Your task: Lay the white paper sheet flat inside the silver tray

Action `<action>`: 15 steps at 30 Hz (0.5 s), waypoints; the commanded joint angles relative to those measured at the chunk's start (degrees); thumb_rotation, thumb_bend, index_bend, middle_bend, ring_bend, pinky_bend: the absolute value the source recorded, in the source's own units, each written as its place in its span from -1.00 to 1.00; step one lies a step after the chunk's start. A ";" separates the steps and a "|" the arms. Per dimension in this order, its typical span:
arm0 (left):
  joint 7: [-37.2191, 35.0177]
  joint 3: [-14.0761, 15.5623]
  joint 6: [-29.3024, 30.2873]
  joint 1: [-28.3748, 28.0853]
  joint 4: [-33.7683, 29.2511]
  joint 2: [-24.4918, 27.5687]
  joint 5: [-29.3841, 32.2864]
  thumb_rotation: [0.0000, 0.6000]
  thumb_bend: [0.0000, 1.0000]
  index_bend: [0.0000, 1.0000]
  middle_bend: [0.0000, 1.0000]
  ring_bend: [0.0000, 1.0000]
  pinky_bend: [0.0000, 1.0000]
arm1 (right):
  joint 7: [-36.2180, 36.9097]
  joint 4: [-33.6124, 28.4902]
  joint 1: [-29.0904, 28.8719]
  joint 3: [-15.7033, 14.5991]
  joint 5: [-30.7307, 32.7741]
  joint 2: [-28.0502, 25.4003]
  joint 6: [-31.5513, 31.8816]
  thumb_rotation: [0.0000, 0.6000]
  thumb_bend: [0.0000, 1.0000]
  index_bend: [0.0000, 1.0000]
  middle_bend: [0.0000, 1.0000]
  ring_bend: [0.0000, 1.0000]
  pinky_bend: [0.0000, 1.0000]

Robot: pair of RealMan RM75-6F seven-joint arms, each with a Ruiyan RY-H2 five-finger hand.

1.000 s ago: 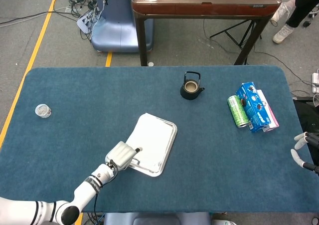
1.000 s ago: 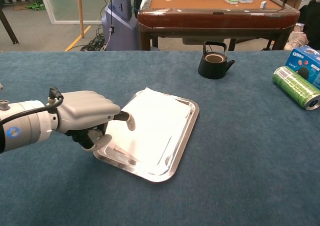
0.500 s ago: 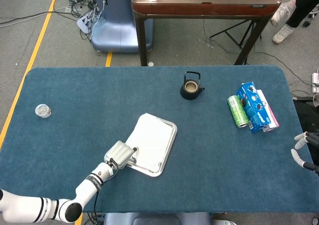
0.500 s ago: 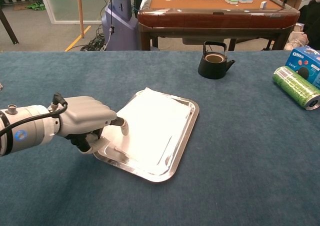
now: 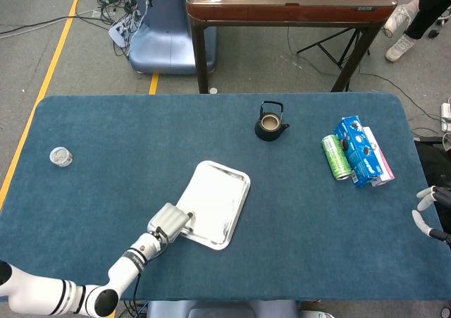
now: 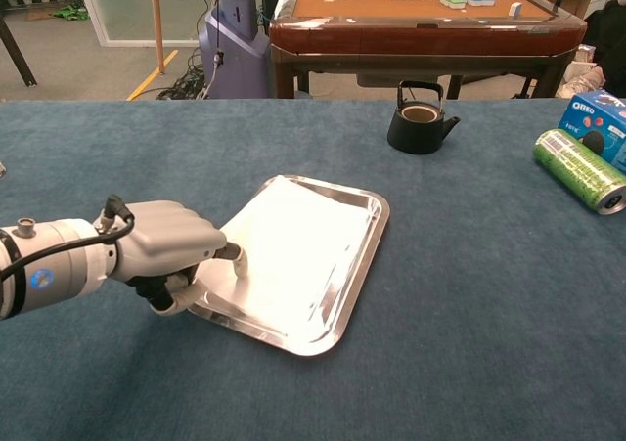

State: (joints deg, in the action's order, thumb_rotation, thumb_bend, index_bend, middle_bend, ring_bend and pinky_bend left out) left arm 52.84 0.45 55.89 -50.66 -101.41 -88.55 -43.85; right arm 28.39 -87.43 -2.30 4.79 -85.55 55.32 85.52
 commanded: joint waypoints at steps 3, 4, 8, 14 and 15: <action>-0.50 0.55 0.04 -0.49 -0.66 -0.08 -0.03 1.00 0.17 -0.55 1.00 0.88 1.00 | 0.06 0.01 0.04 0.01 -0.02 -0.02 0.06 1.00 -0.33 0.15 -0.15 -0.40 -0.69; -0.63 0.64 0.05 -0.58 -0.79 -0.06 -0.11 1.00 0.17 -0.55 1.00 0.88 1.00 | 0.09 0.03 0.04 0.01 -0.02 -0.02 0.06 1.00 -0.33 0.15 -0.15 -0.40 -0.69; -1.26 0.94 0.20 -0.90 -1.25 0.02 -0.83 1.00 0.17 -0.55 1.00 0.88 1.00 | 0.22 0.05 0.05 0.03 -0.04 -0.04 0.08 1.00 -0.34 0.15 -0.15 -0.40 -0.69; -1.53 1.50 0.59 -1.41 -1.52 -0.12 -1.10 1.00 0.17 -0.55 1.00 0.88 1.00 | 0.46 0.10 0.13 0.06 -0.04 -0.11 0.23 1.00 -0.34 0.15 -0.15 -0.40 -0.69; -1.62 1.57 0.54 -1.49 -1.55 -0.14 -1.09 1.00 0.17 -0.55 1.00 0.88 1.00 | 0.50 0.11 0.14 0.06 -0.04 -0.12 0.24 1.00 -0.34 0.15 -0.15 -0.40 -0.69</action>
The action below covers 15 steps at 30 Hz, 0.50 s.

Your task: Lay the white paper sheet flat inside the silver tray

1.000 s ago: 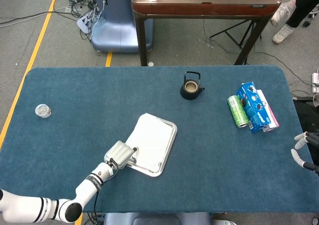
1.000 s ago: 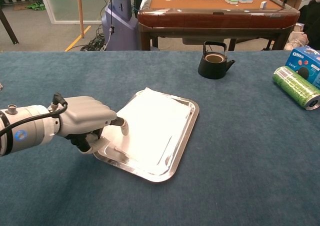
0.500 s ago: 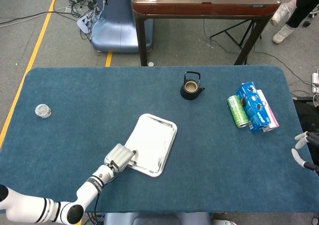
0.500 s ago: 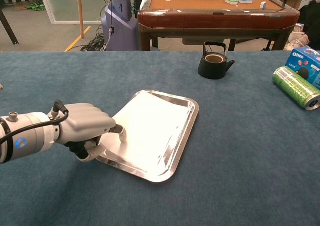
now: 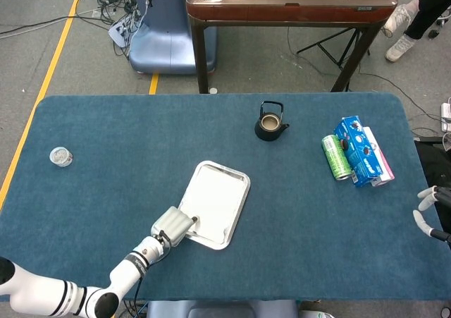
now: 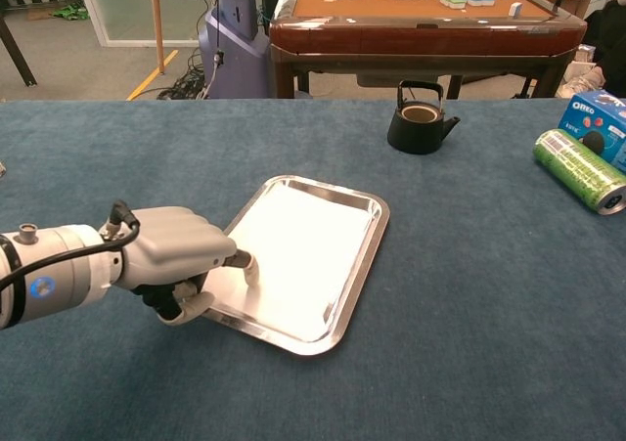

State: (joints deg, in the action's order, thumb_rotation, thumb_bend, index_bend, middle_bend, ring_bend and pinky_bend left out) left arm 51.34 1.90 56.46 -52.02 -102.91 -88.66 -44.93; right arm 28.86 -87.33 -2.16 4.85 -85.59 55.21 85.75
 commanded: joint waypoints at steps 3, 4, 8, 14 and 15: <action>-0.66 0.27 -0.60 -0.44 -0.18 0.04 0.28 1.00 0.17 -0.55 1.00 0.88 1.00 | 0.12 0.03 0.01 0.01 0.00 -0.04 -0.01 1.00 -0.34 0.15 -0.15 -0.40 -0.69; -0.85 0.30 -0.77 -0.54 -0.20 0.09 0.32 1.00 0.17 -0.55 1.00 0.88 1.00 | 0.14 0.03 0.01 0.01 0.01 -0.04 -0.01 1.00 -0.34 0.15 -0.15 -0.40 -0.69; -1.65 0.40 -1.23 -0.93 -0.25 0.20 0.61 1.00 0.17 -0.55 1.00 0.88 1.00 | 0.17 0.00 0.00 0.01 -0.03 -0.06 -0.04 1.00 -0.34 0.15 -0.15 -0.40 -0.69; -2.22 0.53 -0.73 -1.25 -0.08 0.00 0.29 1.00 0.17 -0.54 1.00 0.88 1.00 | 0.09 -0.02 -0.05 -0.01 -0.04 -0.04 -0.16 1.00 -0.34 0.15 -0.15 -0.40 -0.69; -2.27 0.54 -0.57 -1.26 -0.03 -0.07 0.21 1.00 0.17 -0.54 1.00 0.88 1.00 | 0.09 -0.04 -0.05 -0.02 -0.06 -0.05 -0.16 1.00 -0.34 0.15 -0.15 -0.40 -0.69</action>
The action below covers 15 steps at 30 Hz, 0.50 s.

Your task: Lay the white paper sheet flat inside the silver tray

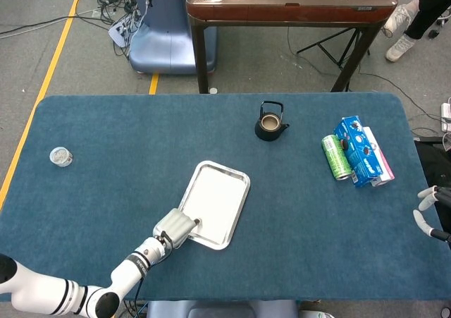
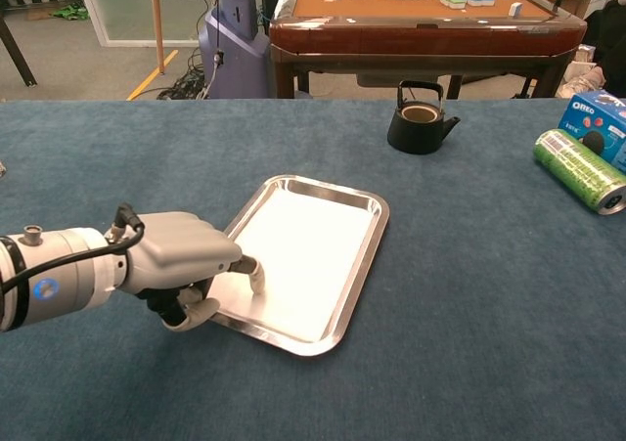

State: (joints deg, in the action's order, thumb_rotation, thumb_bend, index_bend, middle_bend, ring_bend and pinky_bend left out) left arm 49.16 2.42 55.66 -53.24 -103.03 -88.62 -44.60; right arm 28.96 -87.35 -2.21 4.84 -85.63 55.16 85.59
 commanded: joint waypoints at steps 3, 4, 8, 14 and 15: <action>-0.22 0.10 0.80 -0.04 0.27 -0.22 -0.32 1.00 0.17 -0.54 1.00 0.88 1.00 | -0.07 -0.02 -0.01 -0.02 -0.06 0.01 0.02 1.00 -0.34 0.15 -0.15 -0.40 -0.69; -0.32 0.08 0.97 -0.01 0.27 -0.22 -0.38 1.00 0.17 -0.54 1.00 0.88 1.00 | -0.03 -0.03 -0.01 -0.03 -0.09 -0.01 0.01 1.00 -0.34 0.15 -0.15 -0.40 -0.69; -1.02 0.00 1.58 0.17 -0.06 0.12 -0.83 1.00 0.17 -0.54 1.00 0.88 1.00 | 0.09 0.02 0.02 -0.01 -0.08 0.00 0.07 1.00 -0.34 0.15 -0.15 -0.40 -0.69; -1.33 -0.11 2.76 0.32 -1.54 1.26 -1.63 1.00 0.17 -0.54 1.00 0.88 1.00 | -0.03 -0.08 0.03 -0.03 -0.16 -0.02 0.14 1.00 -0.34 0.15 -0.15 -0.41 -0.69; -1.36 -0.08 3.14 0.45 -1.90 1.56 -1.83 1.00 0.17 -0.54 1.00 0.88 1.00 | -0.06 -0.08 0.04 -0.05 -0.19 -0.02 0.16 1.00 -0.34 0.15 -0.15 -0.41 -0.69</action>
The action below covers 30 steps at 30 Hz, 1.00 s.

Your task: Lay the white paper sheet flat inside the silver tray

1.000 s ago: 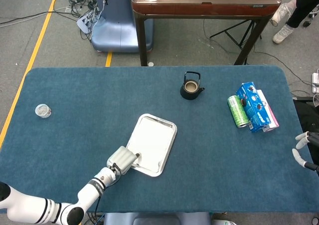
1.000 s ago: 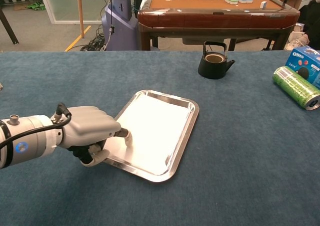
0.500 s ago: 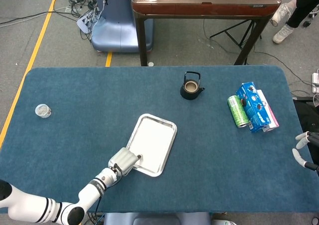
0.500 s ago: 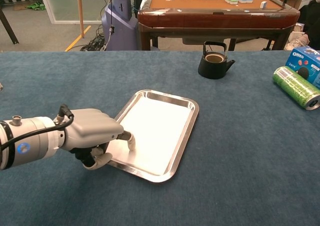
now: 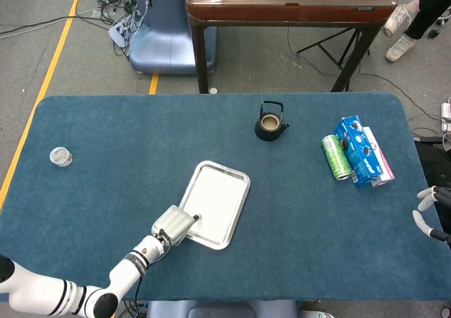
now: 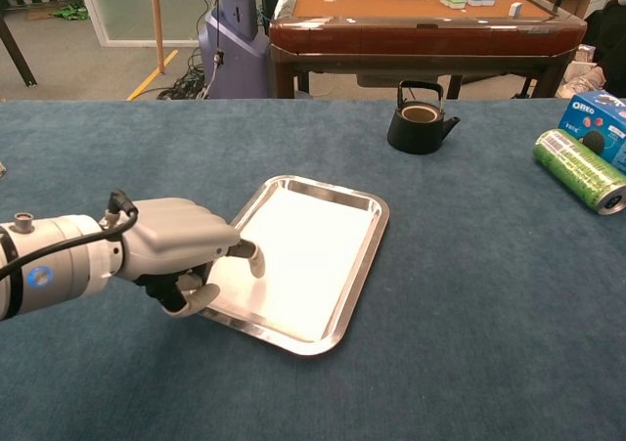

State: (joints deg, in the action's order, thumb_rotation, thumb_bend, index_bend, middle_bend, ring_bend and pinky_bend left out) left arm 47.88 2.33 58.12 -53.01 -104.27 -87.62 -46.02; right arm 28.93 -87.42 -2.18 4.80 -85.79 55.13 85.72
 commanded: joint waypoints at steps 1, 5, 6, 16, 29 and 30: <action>-0.11 0.06 1.09 0.36 -1.06 0.94 -0.59 1.00 0.17 -0.54 1.00 0.88 1.00 | -0.05 -0.01 0.01 -0.03 -0.06 0.01 0.04 1.00 -0.34 0.15 -0.15 -0.41 -0.69; -0.67 0.40 3.38 1.52 -2.98 3.11 -1.76 1.00 0.17 -0.55 1.00 0.87 1.00 | -0.19 -0.04 -0.05 -0.11 -0.26 0.03 -0.01 1.00 -0.34 0.15 -0.15 -0.40 -0.69; -1.06 0.55 4.21 2.06 -3.60 3.91 -2.35 1.00 0.16 -0.55 1.00 0.87 1.00 | -0.25 -0.08 -0.06 -0.13 -0.32 0.03 -0.01 1.00 -0.34 0.15 -0.15 -0.40 -0.69; -12.08 3.03 13.37 11.02 -4.87 11.42 -14.80 1.00 0.13 -0.68 0.47 0.14 0.61 | -1.79 -0.53 -0.30 -0.31 -0.49 0.33 -0.34 1.00 -0.34 0.15 -0.15 -0.40 -0.69; -24.85 4.83 32.63 26.70 7.13 12.70 -32.51 1.00 0.08 -0.49 -0.59 -0.67 -0.20 | -8.20 -2.26 -1.51 -1.20 -1.63 1.85 -2.01 1.00 -0.34 0.15 -0.15 -0.40 -0.69; -25.48 4.65 33.90 27.82 8.28 12.31 -32.91 1.00 0.08 -0.47 -0.59 -0.67 -0.22 | -8.56 -2.37 -1.54 -1.28 -1.70 1.94 -2.08 1.00 -0.34 0.15 -0.14 -0.40 -0.69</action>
State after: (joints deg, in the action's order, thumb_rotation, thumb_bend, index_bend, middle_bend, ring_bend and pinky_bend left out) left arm 25.07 7.28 87.14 -28.61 -100.50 -74.04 -76.31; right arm 20.78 -89.56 -3.62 3.69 -87.32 56.89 83.79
